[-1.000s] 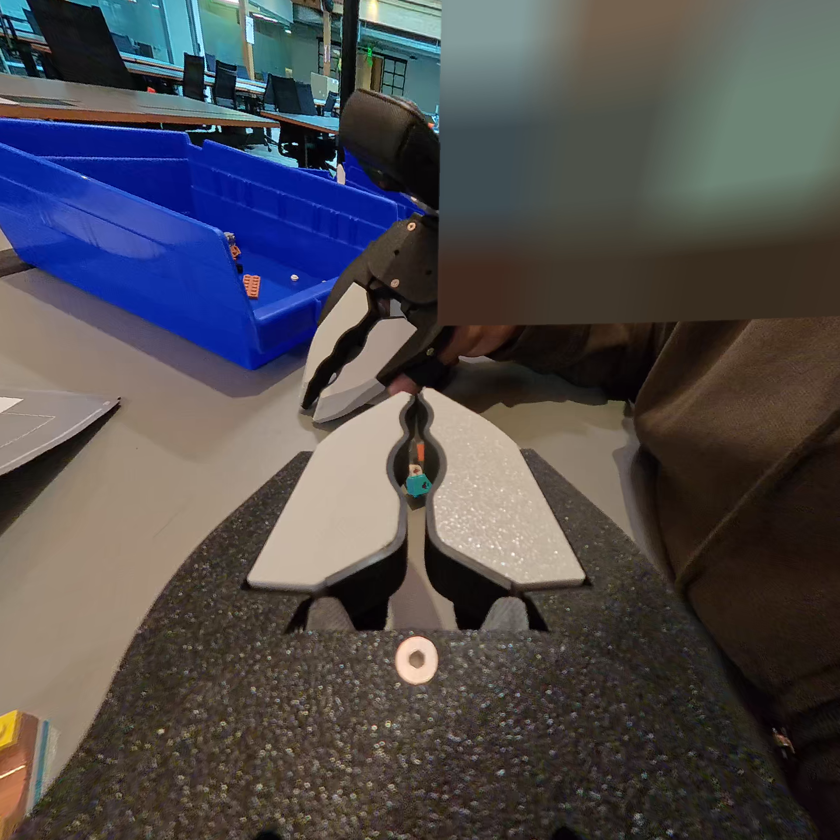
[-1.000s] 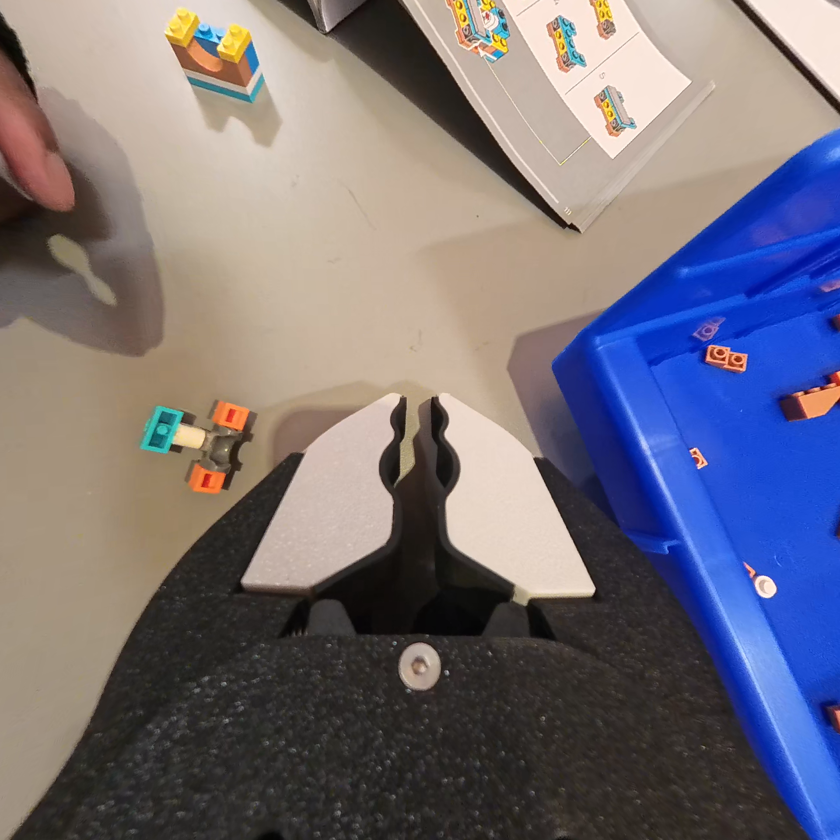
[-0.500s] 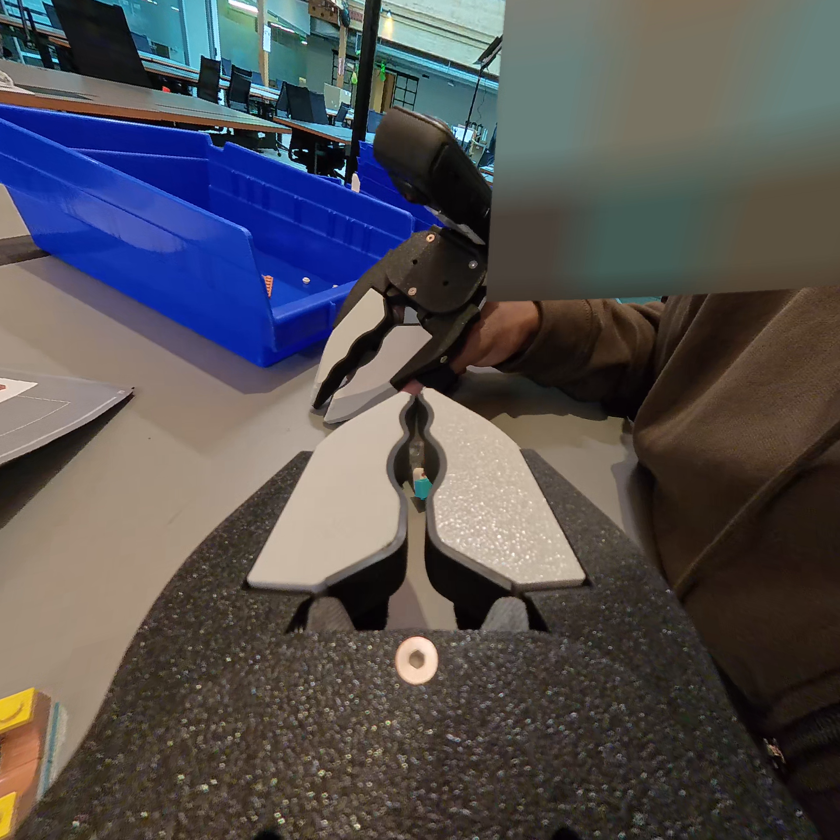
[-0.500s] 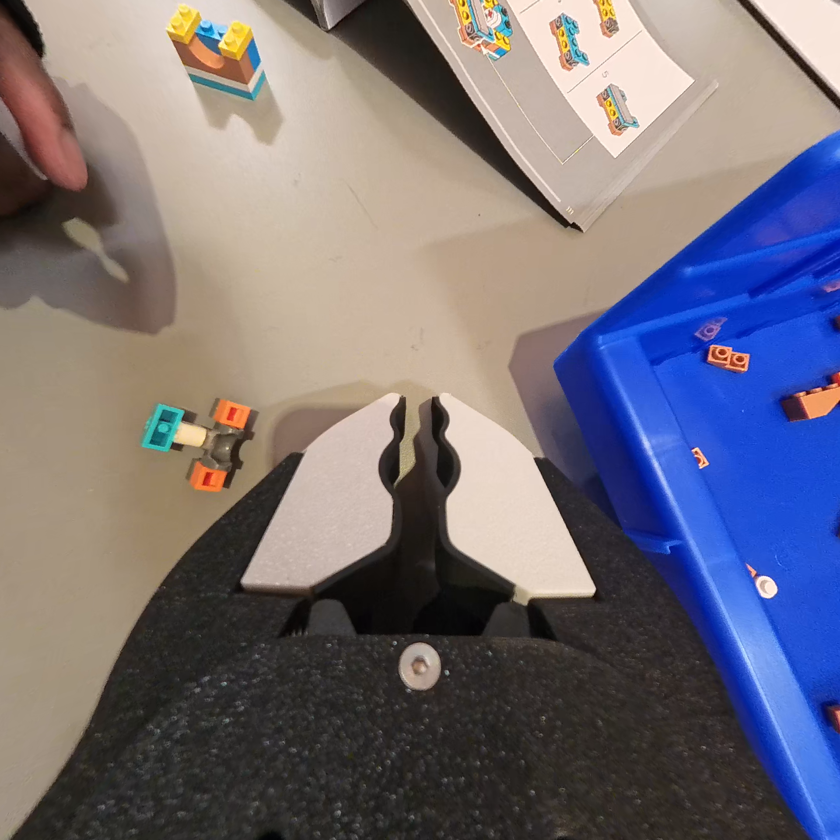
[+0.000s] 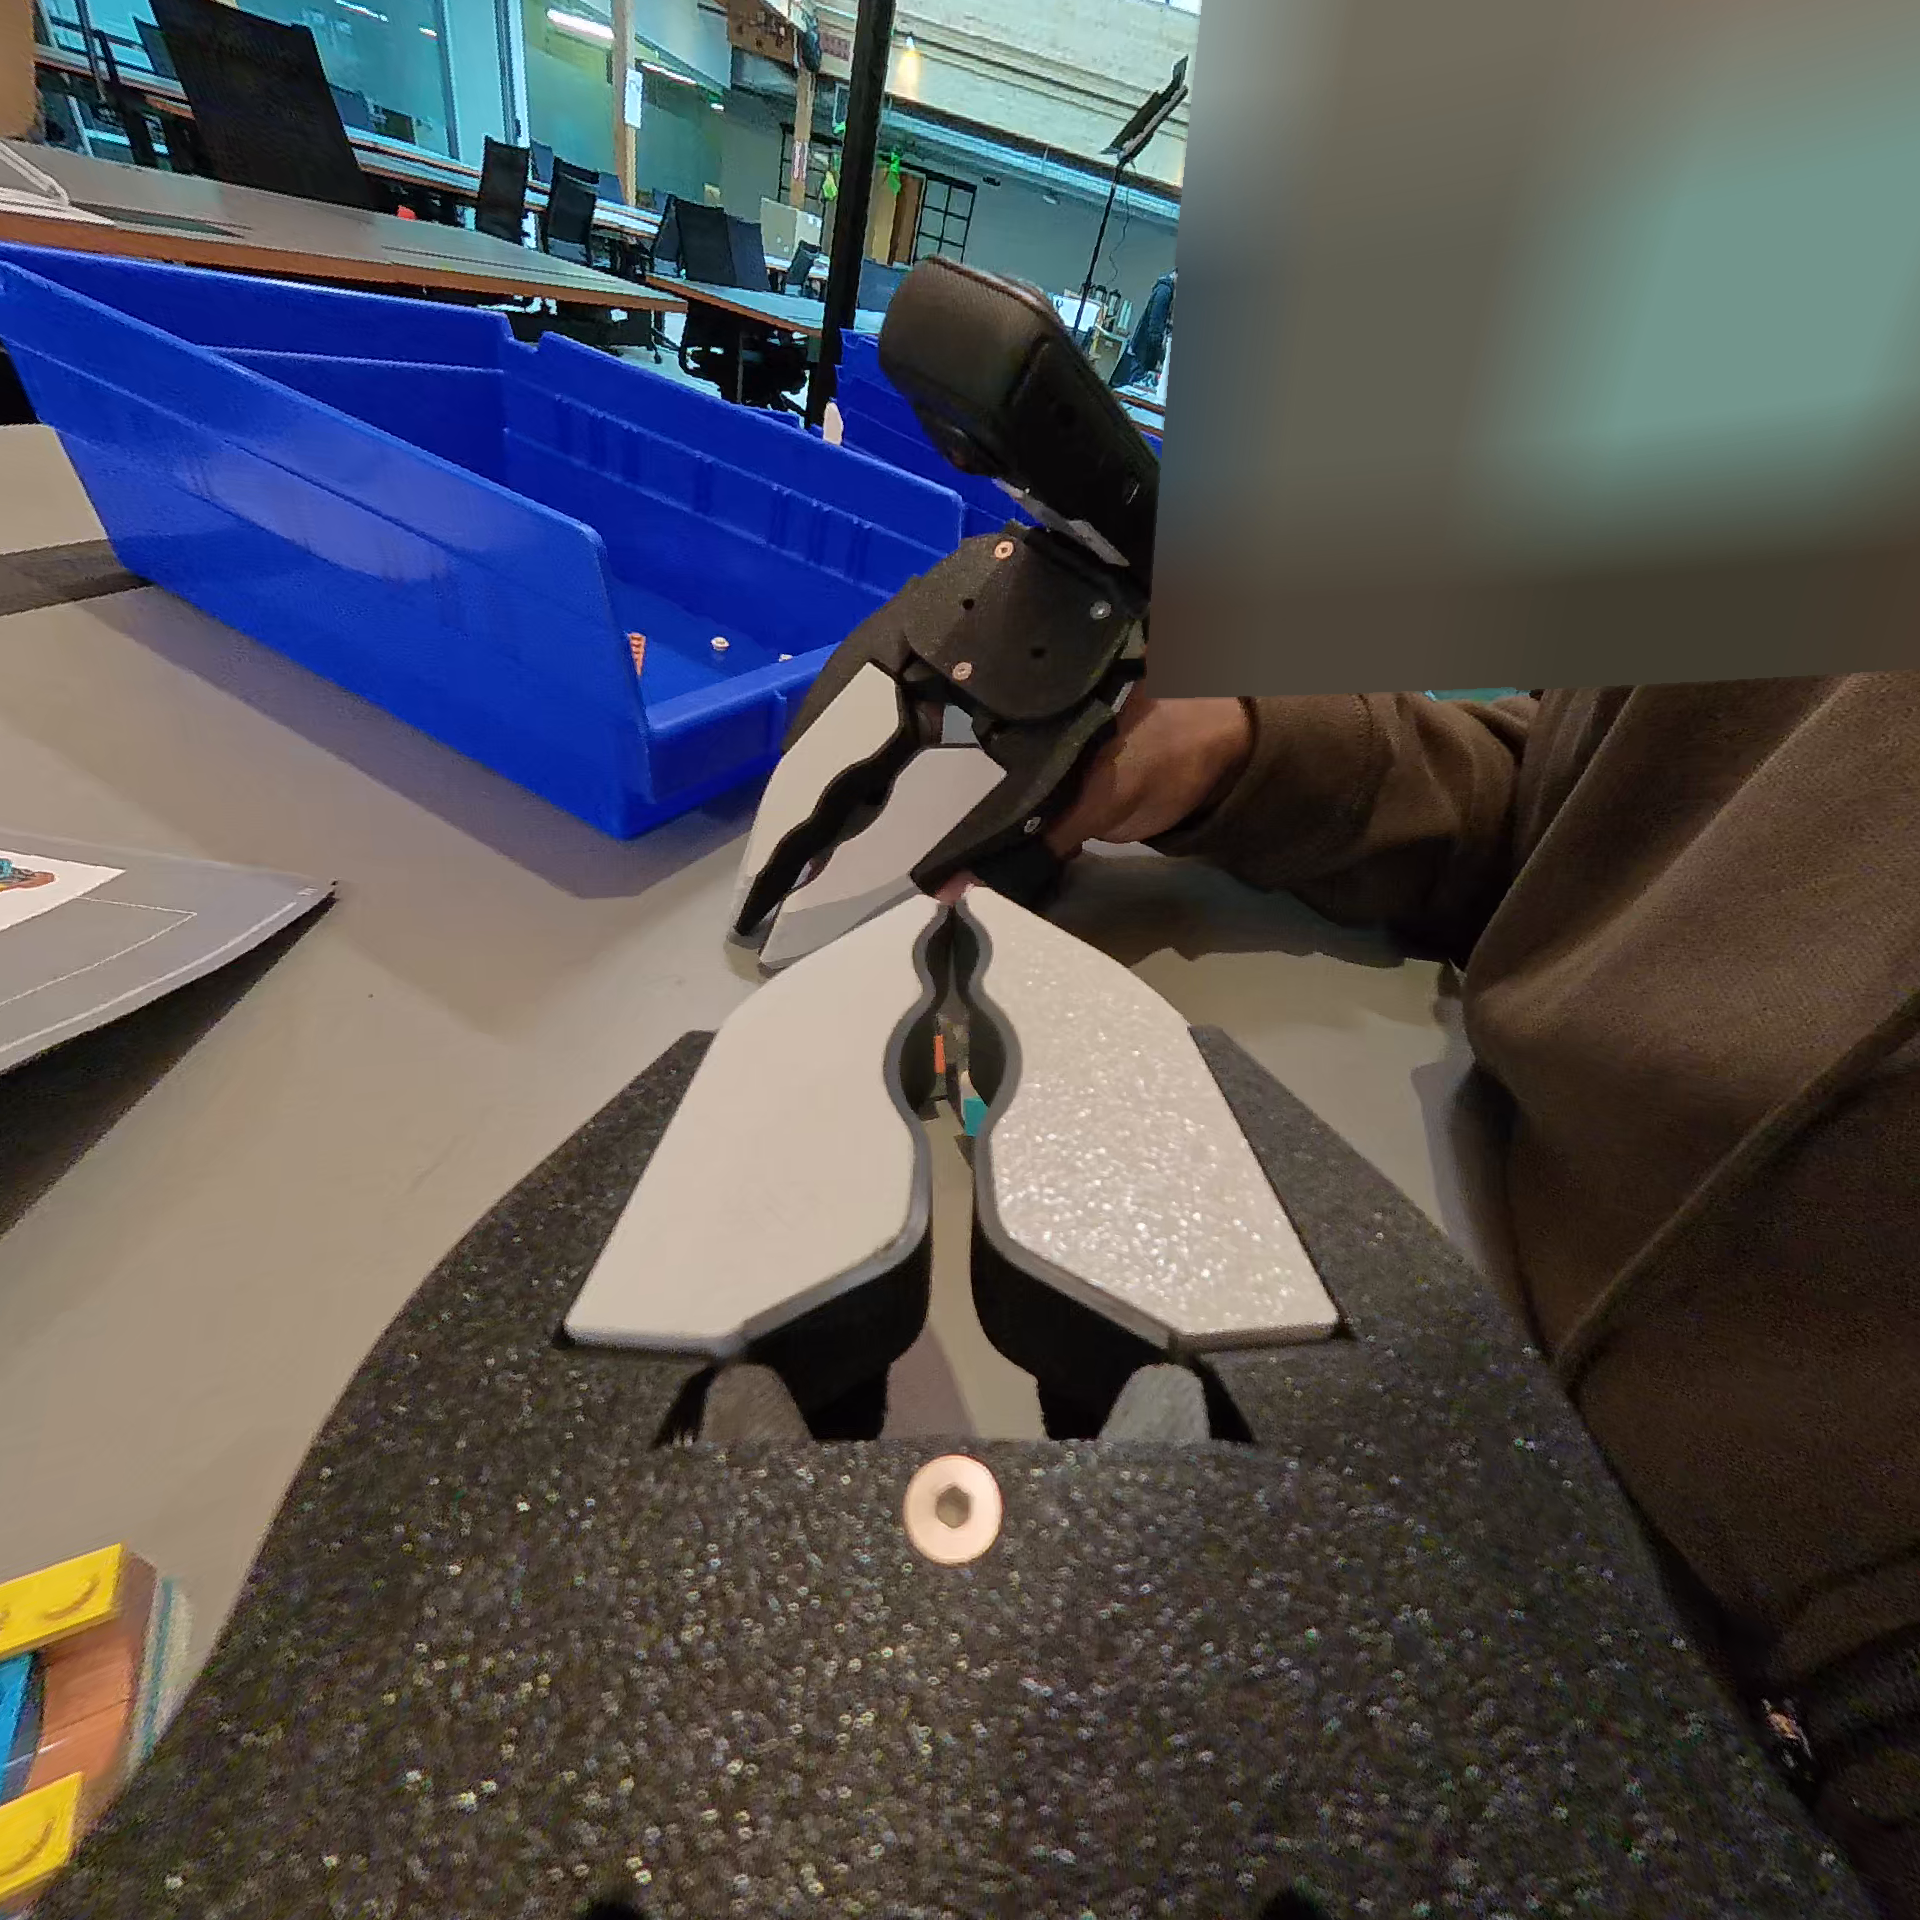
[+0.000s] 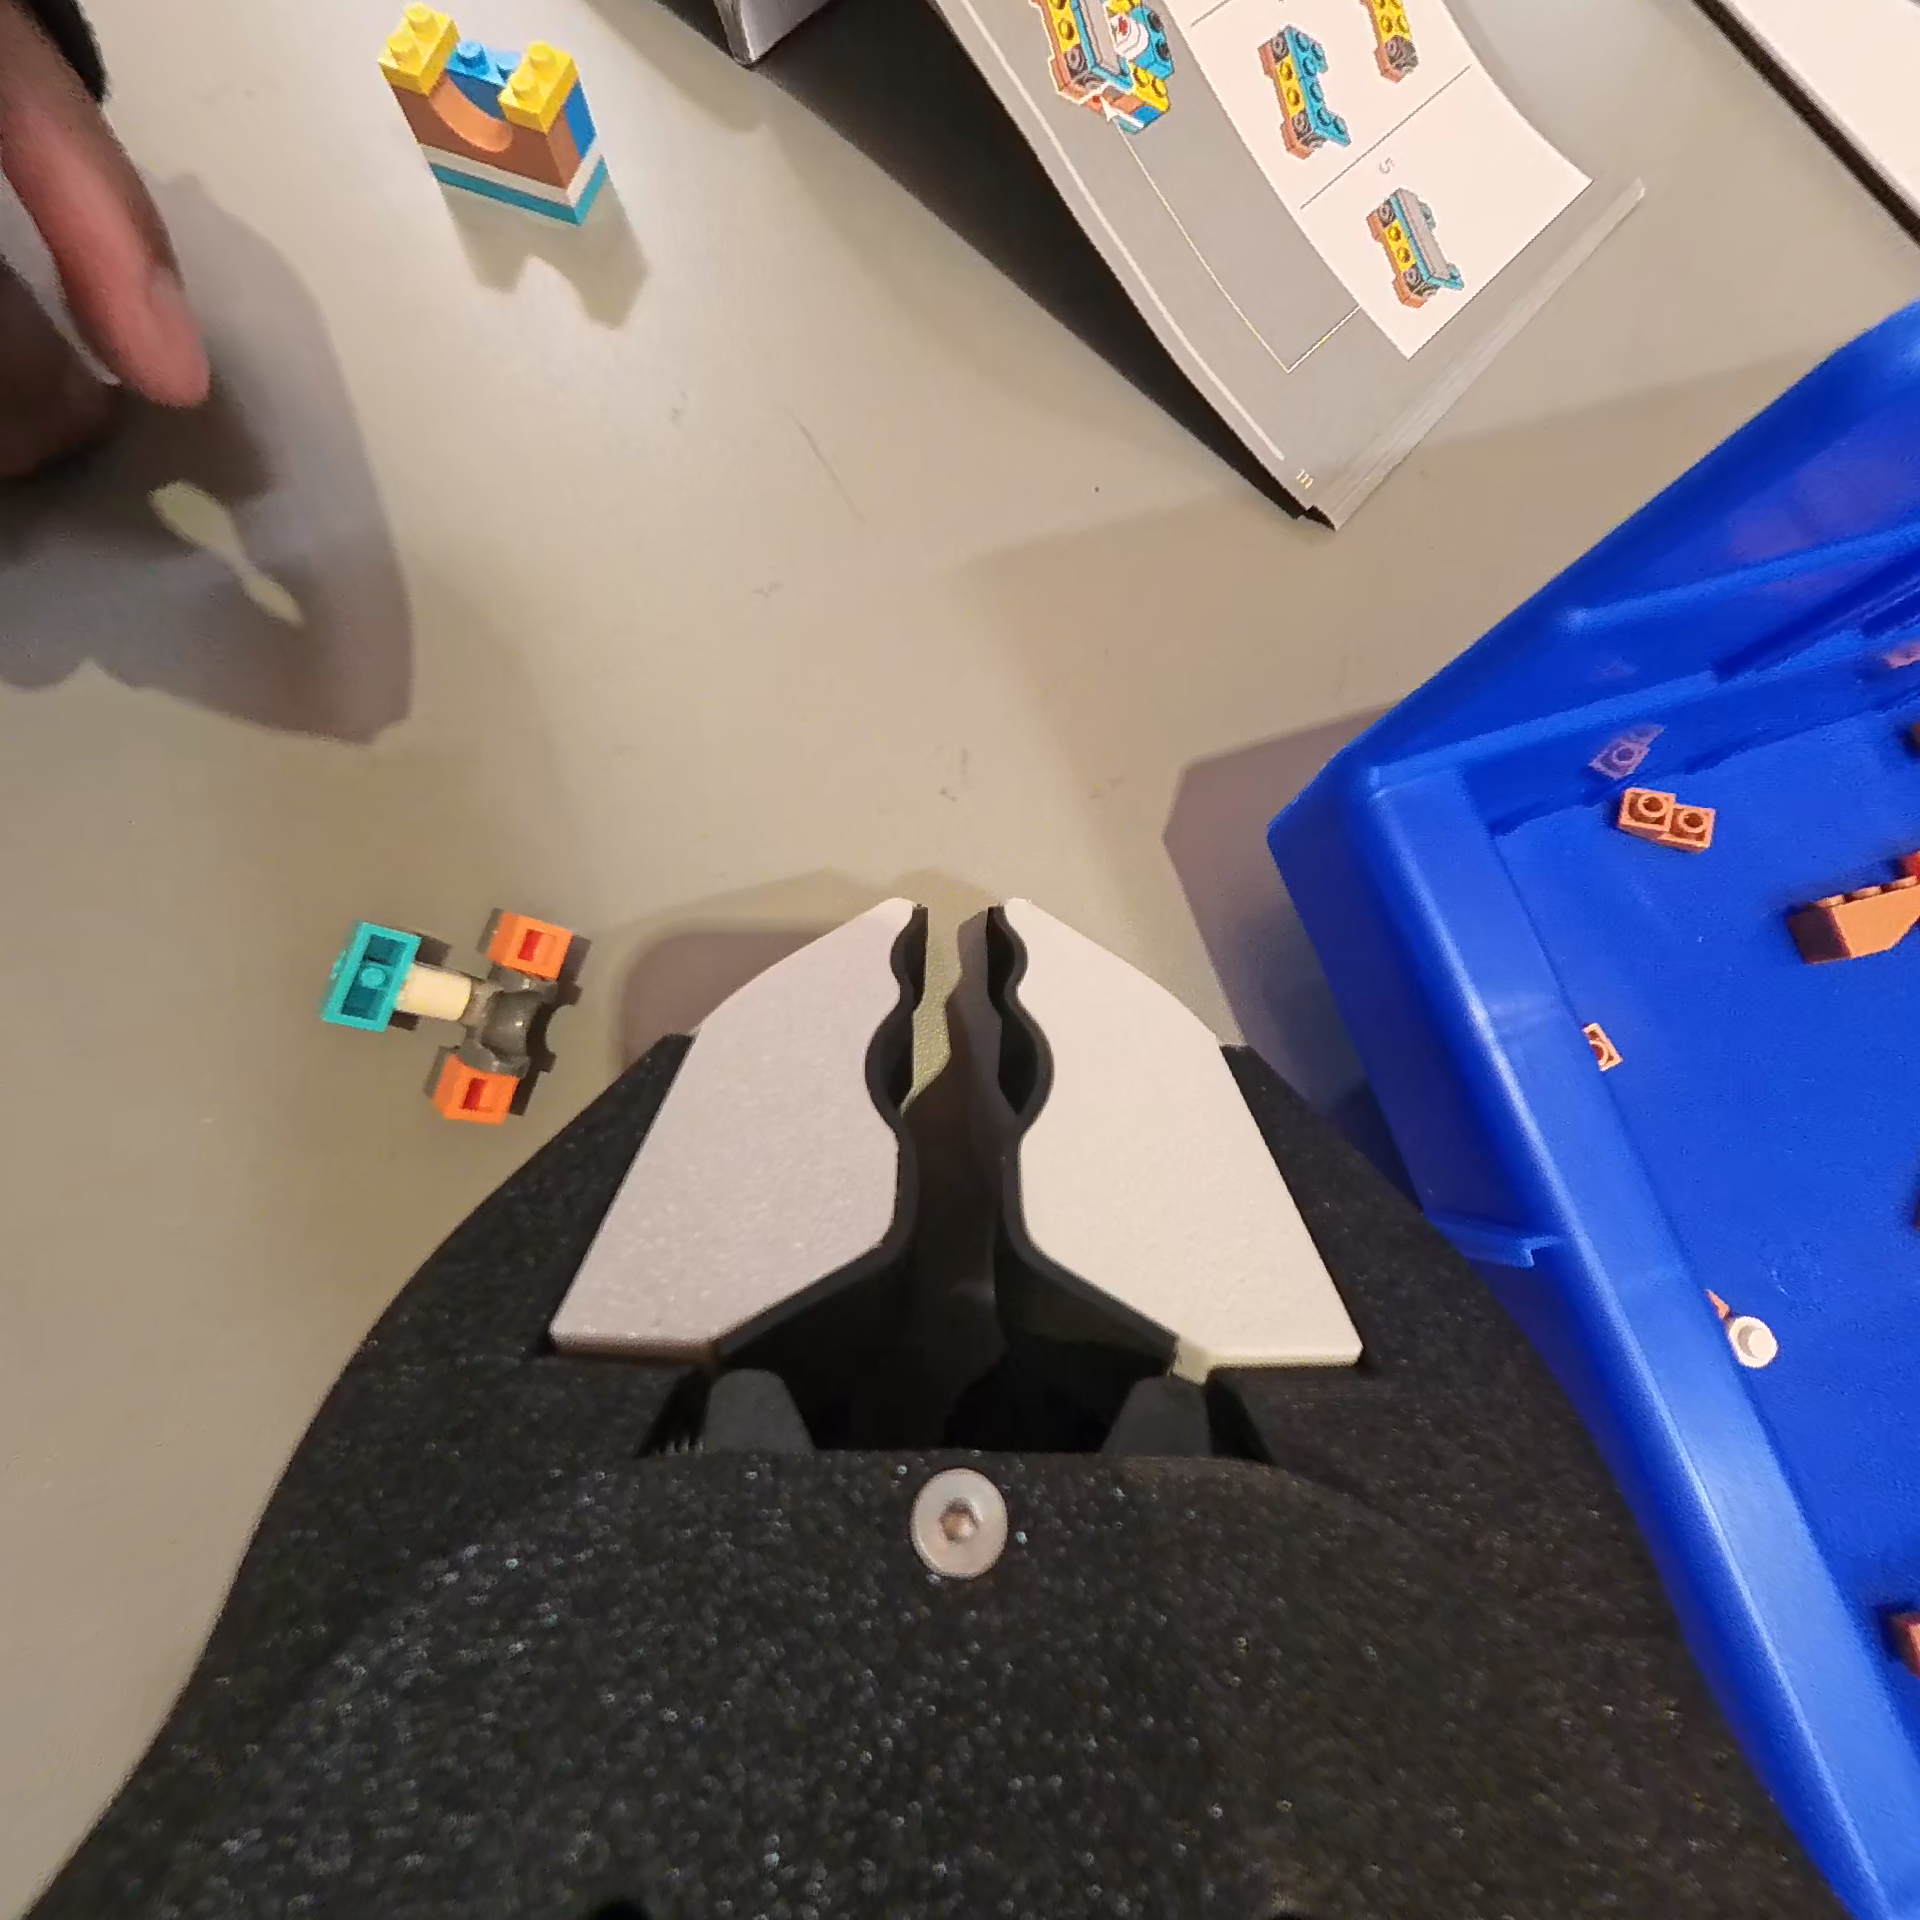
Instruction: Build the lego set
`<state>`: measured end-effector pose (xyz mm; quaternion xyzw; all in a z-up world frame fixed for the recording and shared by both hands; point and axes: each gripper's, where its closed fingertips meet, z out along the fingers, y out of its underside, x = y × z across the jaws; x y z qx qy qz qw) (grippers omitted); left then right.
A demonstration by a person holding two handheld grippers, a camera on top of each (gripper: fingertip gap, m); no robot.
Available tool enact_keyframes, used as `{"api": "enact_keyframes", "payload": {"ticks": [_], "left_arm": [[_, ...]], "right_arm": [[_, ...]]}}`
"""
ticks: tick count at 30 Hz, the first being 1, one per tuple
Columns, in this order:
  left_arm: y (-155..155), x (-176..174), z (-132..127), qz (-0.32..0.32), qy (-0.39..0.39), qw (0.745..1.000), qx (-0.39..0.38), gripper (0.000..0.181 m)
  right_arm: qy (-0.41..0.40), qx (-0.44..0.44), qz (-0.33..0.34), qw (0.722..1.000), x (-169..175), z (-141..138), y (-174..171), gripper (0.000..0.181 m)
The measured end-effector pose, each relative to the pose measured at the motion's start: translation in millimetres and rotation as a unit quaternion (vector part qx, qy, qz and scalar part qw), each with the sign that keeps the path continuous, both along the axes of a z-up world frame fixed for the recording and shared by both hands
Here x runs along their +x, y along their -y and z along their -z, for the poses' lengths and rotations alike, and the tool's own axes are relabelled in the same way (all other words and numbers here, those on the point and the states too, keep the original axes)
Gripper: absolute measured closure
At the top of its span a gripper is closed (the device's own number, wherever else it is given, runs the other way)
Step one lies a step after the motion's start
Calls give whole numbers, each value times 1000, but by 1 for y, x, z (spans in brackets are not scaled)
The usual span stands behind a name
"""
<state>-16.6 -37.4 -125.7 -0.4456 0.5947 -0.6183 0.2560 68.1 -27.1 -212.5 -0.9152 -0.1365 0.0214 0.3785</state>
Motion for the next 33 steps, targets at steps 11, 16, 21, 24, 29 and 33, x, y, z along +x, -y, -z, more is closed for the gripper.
{"api": "enact_keyframes", "payload": {"ticks": [11,16,21,24,29,33], "left_arm": [[-14,1,-2,-25,5,1000,13,181],[-39,-2,-13,-65,21,997,37,181],[-95,-14,-17,-157,10,982,106,177],[-123,-33,12,-170,-78,976,111,161],[-136,-54,43,-177,-152,968,93,151],[-133,-54,58,-162,-190,960,127,146]], "right_arm": [[0,0,0,1000,0,0,0,170],[1,0,0,1000,0,0,0,170],[3,2,2,1000,1,0,0,170],[3,2,6,1000,2,-1,-1,170],[4,3,6,1000,2,-1,-1,170],[6,3,5,1000,2,-1,-1,170]]}}
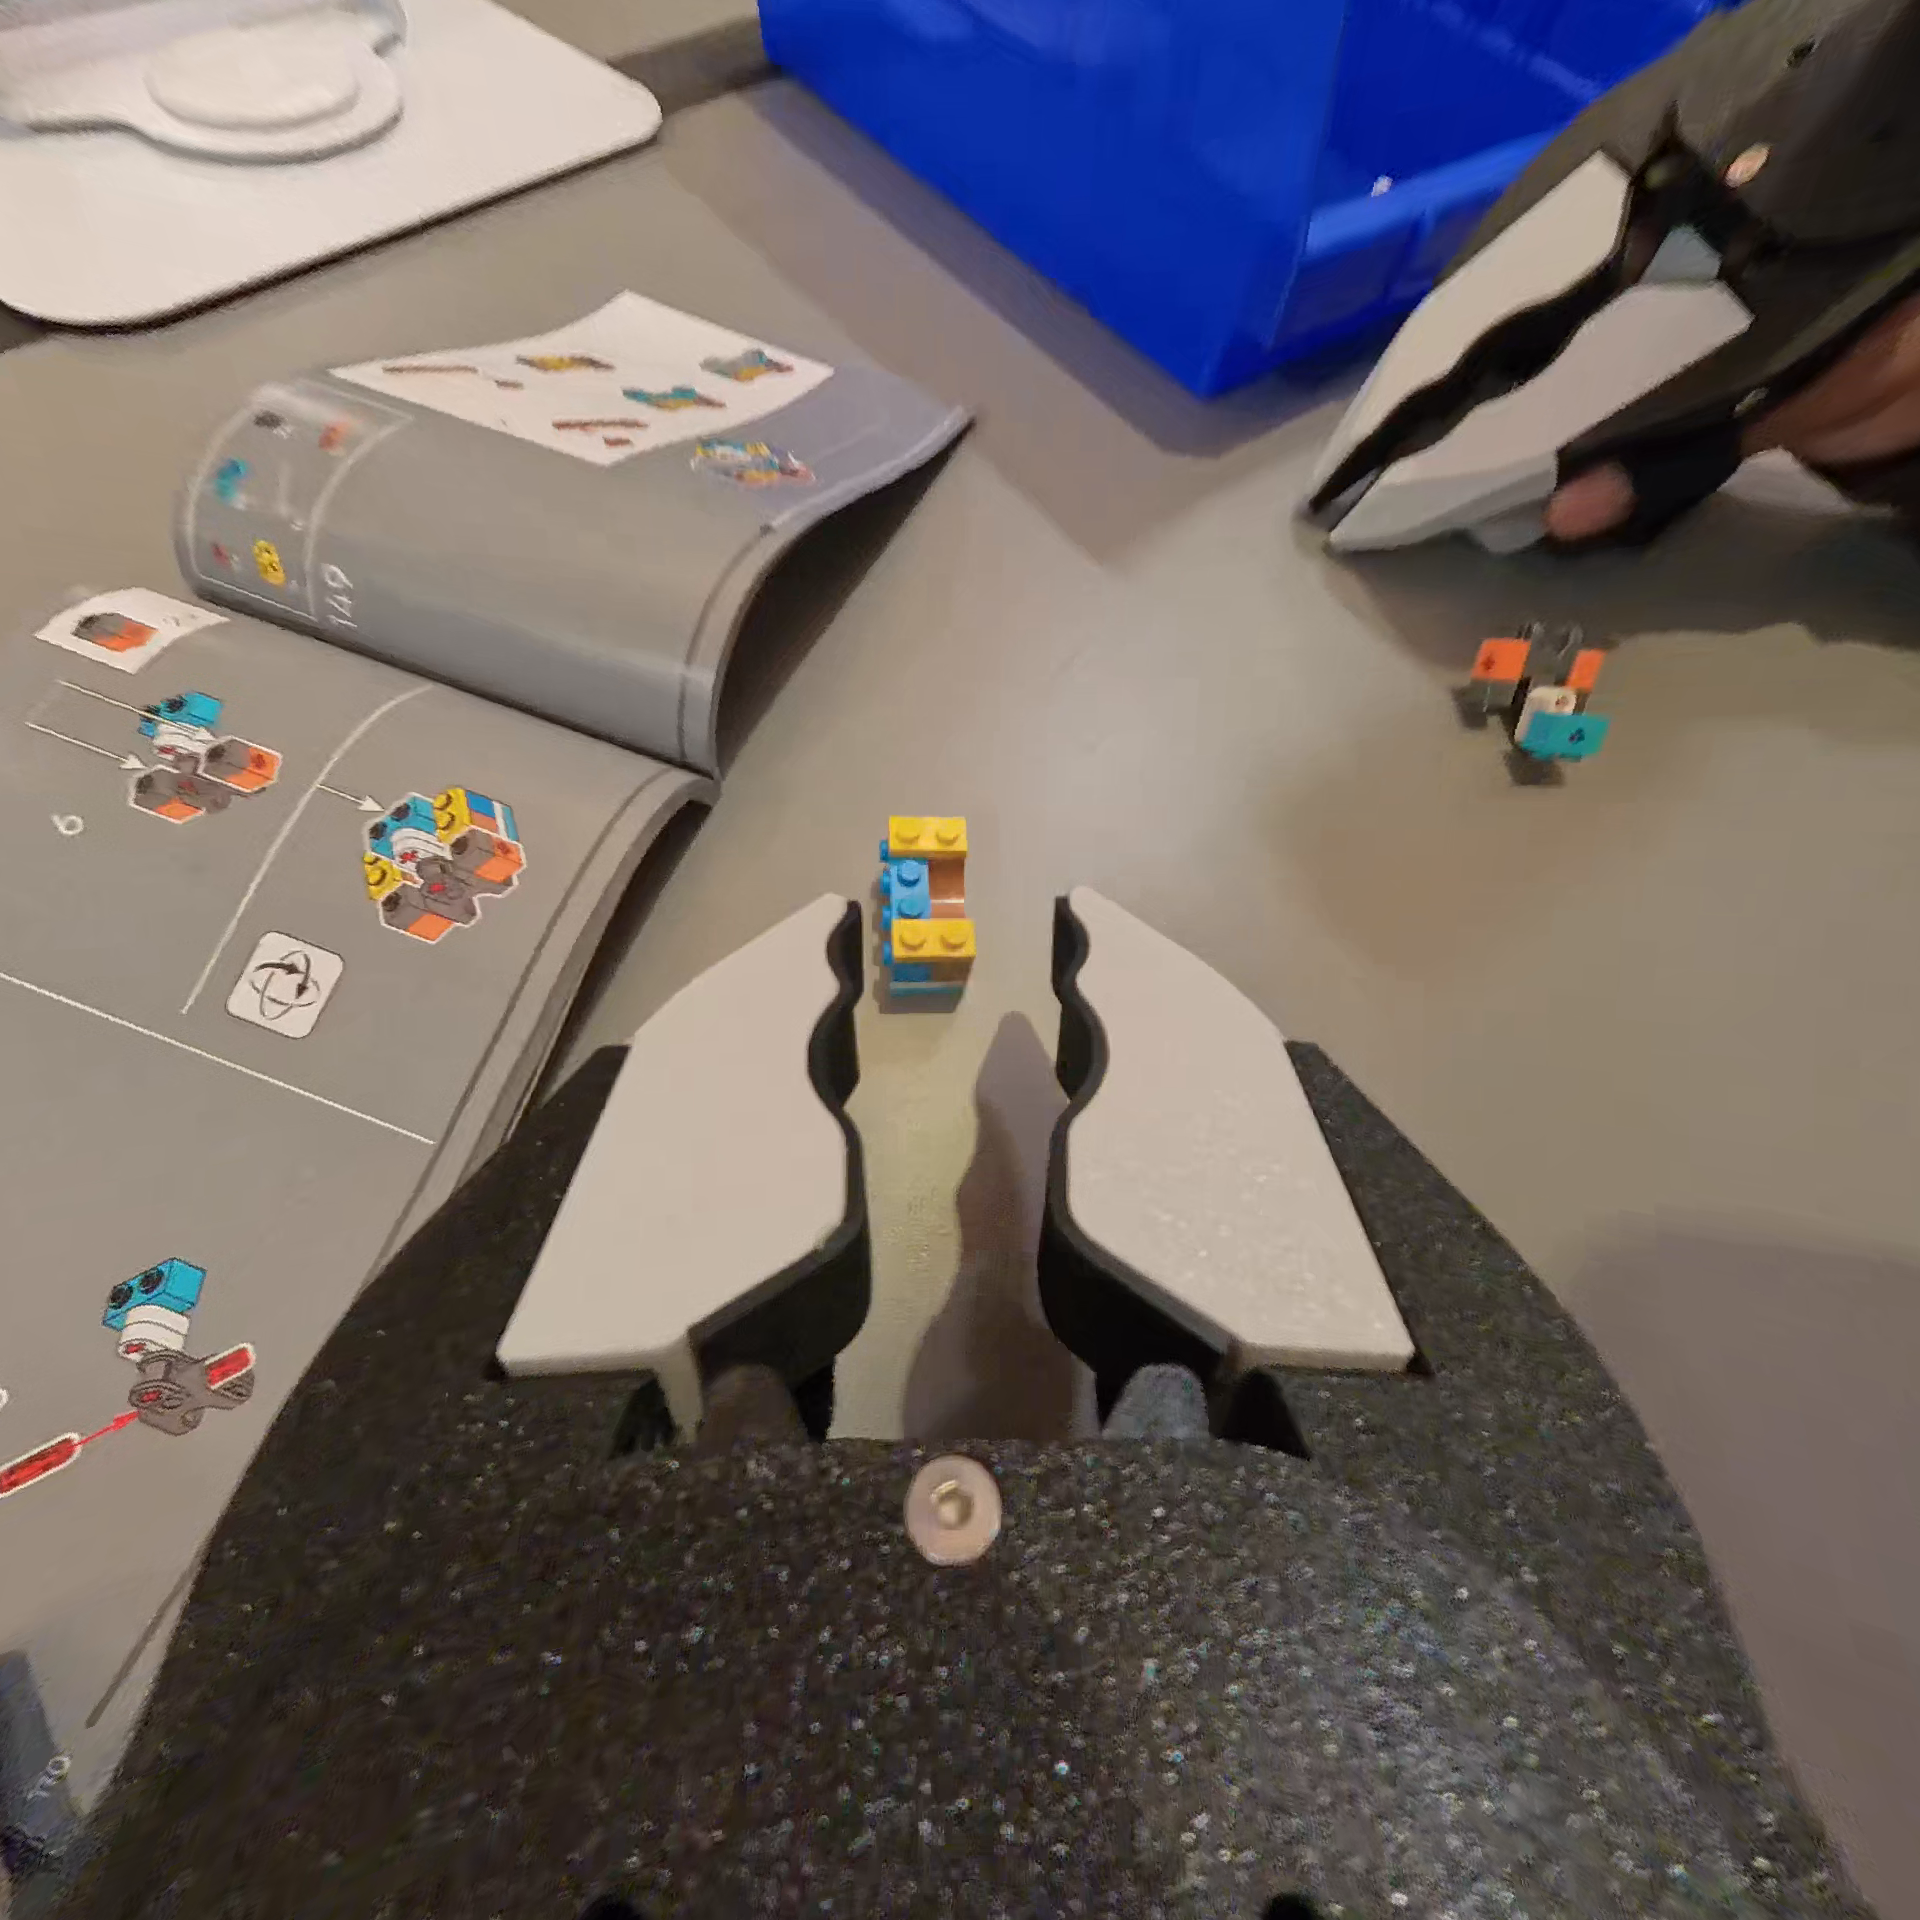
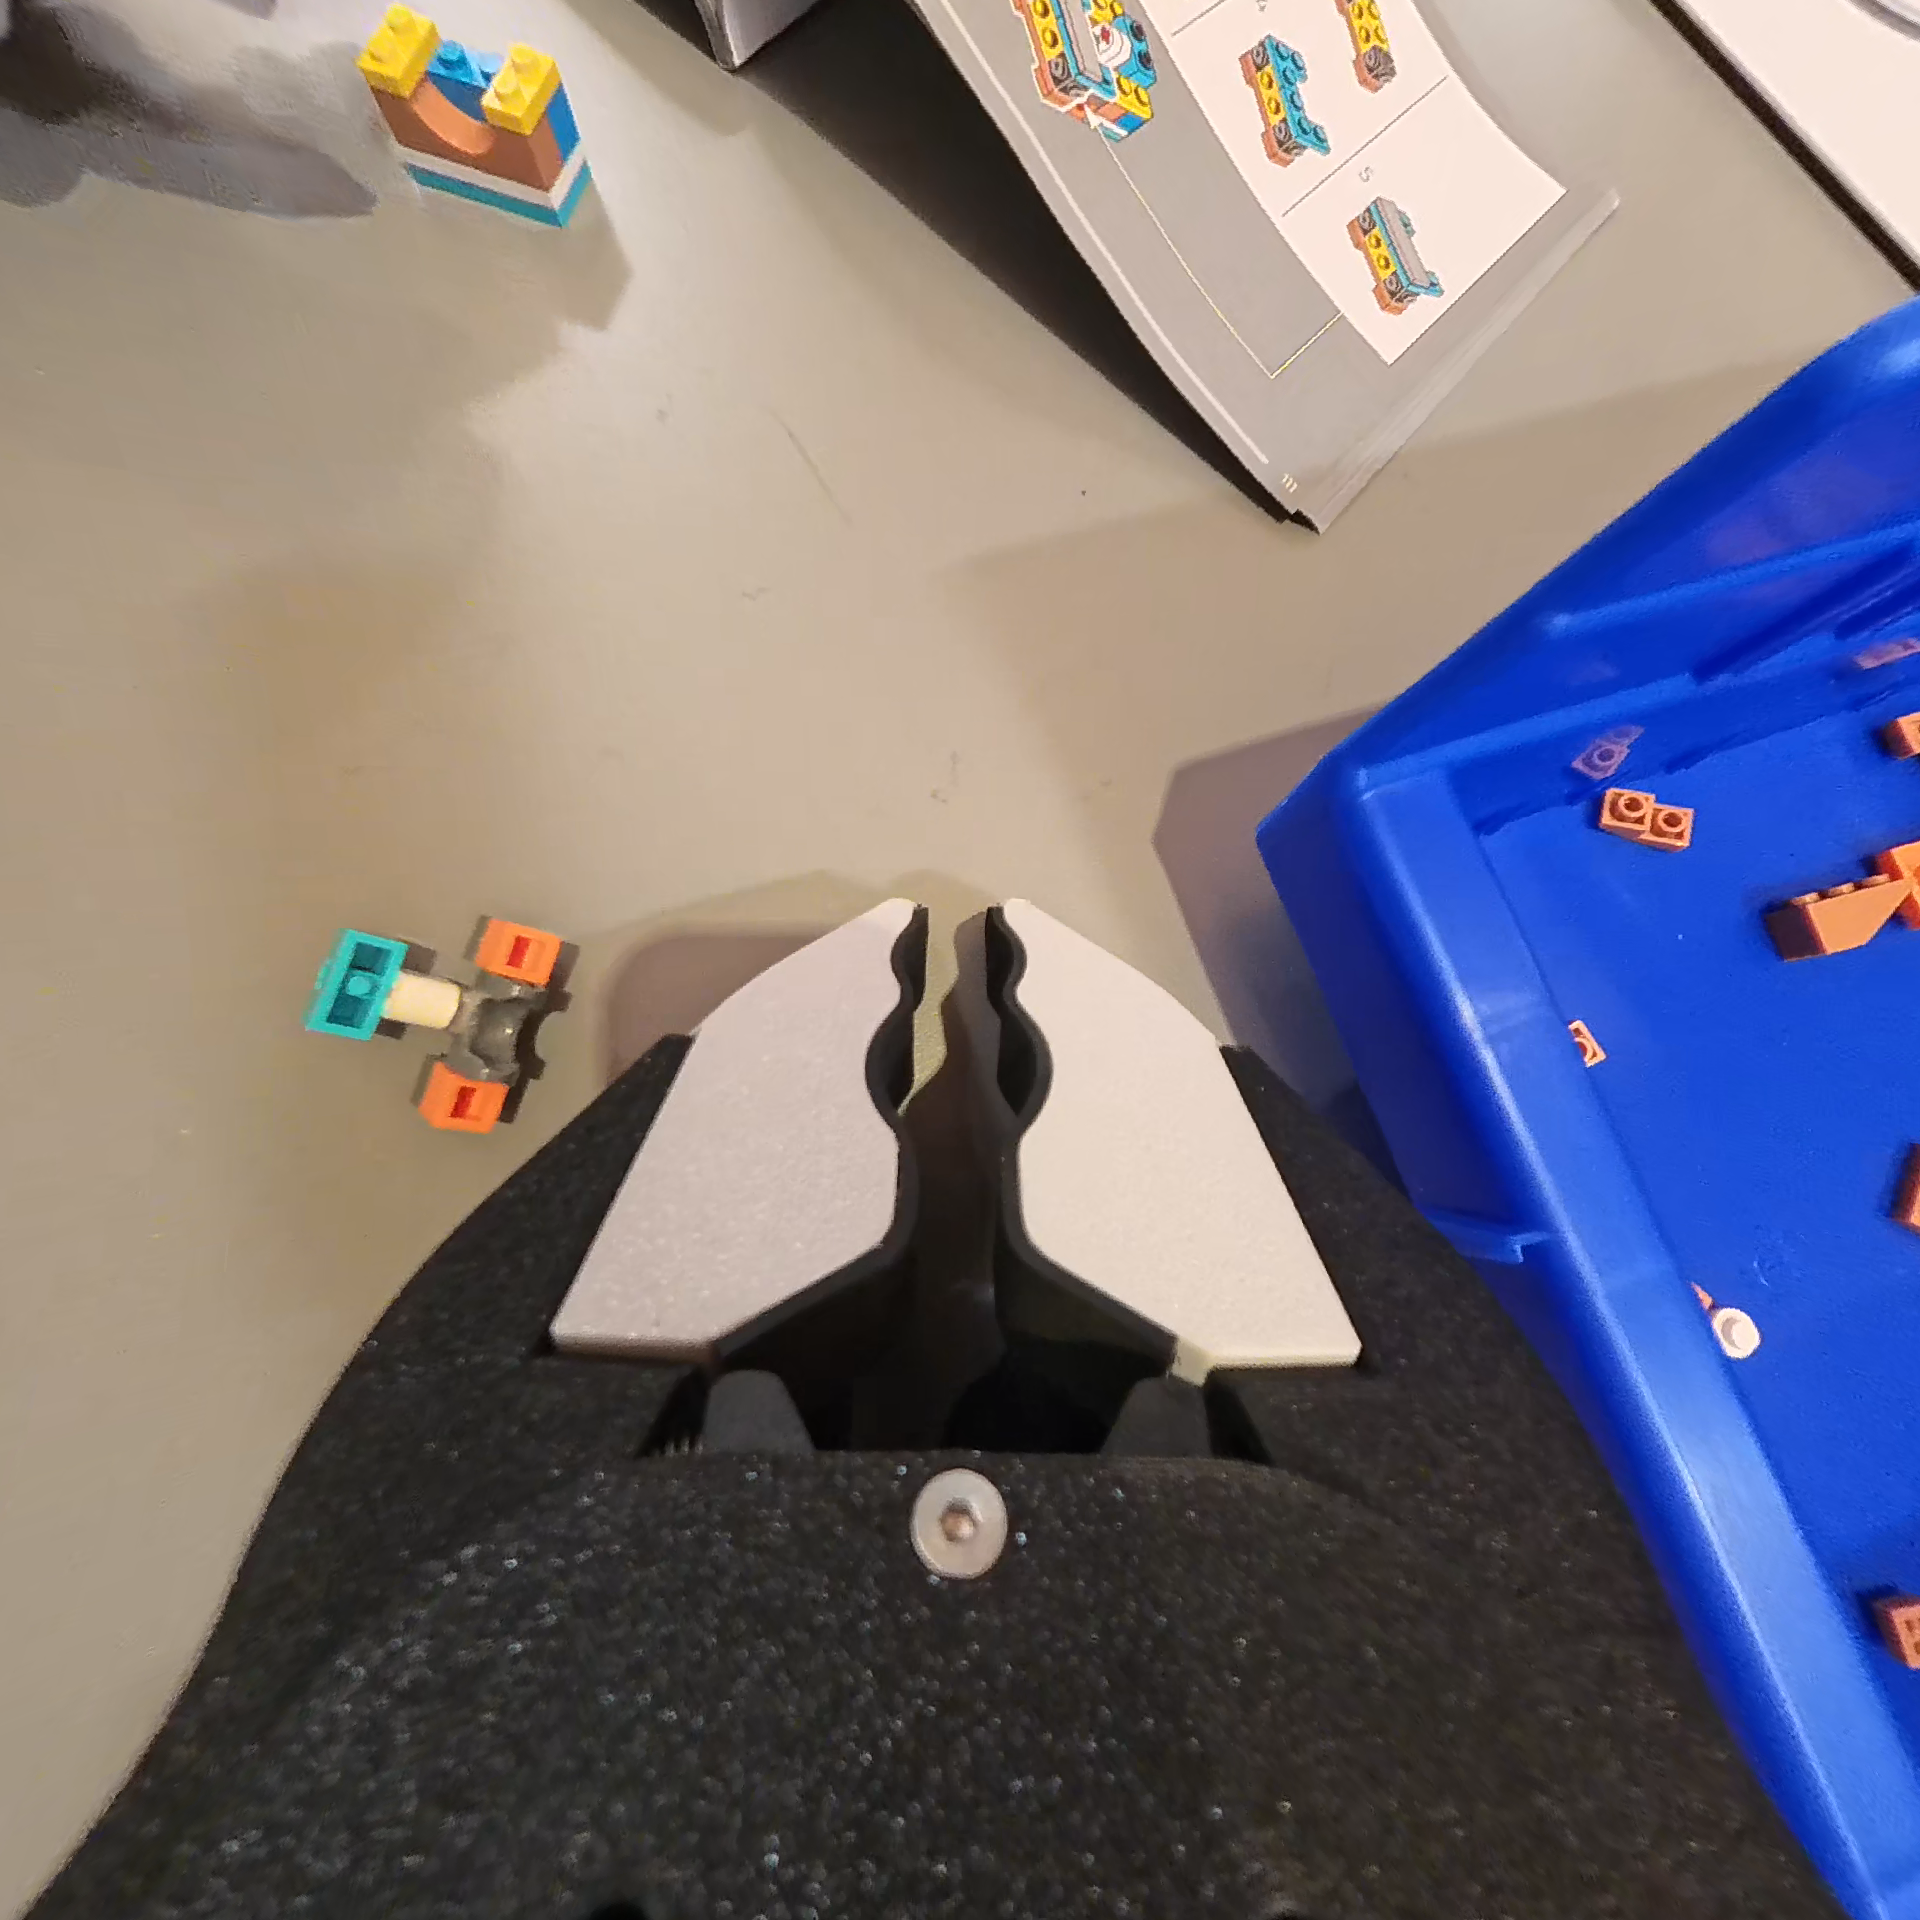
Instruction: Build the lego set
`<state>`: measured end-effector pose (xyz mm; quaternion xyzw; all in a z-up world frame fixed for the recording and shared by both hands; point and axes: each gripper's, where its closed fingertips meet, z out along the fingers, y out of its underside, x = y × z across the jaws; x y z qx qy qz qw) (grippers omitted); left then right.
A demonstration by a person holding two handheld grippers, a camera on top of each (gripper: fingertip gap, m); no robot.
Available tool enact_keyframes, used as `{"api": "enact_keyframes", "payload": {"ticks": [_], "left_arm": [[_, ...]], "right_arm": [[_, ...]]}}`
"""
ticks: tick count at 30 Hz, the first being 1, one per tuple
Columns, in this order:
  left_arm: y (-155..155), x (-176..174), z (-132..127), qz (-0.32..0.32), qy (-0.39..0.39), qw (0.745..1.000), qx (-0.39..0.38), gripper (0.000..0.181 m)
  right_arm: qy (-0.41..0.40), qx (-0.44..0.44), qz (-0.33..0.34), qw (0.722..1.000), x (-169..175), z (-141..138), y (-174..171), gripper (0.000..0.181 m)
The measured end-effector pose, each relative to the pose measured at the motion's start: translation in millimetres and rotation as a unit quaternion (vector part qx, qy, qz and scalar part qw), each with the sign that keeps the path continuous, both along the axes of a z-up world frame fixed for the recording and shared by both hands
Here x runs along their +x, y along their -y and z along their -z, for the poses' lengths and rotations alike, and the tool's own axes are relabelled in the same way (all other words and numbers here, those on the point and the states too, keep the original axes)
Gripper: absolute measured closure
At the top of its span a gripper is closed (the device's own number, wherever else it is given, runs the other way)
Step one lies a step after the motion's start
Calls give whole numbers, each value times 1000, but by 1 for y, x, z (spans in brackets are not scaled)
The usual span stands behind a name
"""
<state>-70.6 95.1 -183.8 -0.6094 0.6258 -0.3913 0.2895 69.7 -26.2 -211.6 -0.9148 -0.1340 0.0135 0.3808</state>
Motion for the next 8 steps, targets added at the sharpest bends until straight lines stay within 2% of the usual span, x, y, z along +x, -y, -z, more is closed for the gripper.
{"api": "enact_keyframes", "payload": {"ticks": [8], "left_arm": [[-2,1,15,-12,-50,998,45,148]], "right_arm": [[2,0,-1,1000,0,0,0,171]]}}
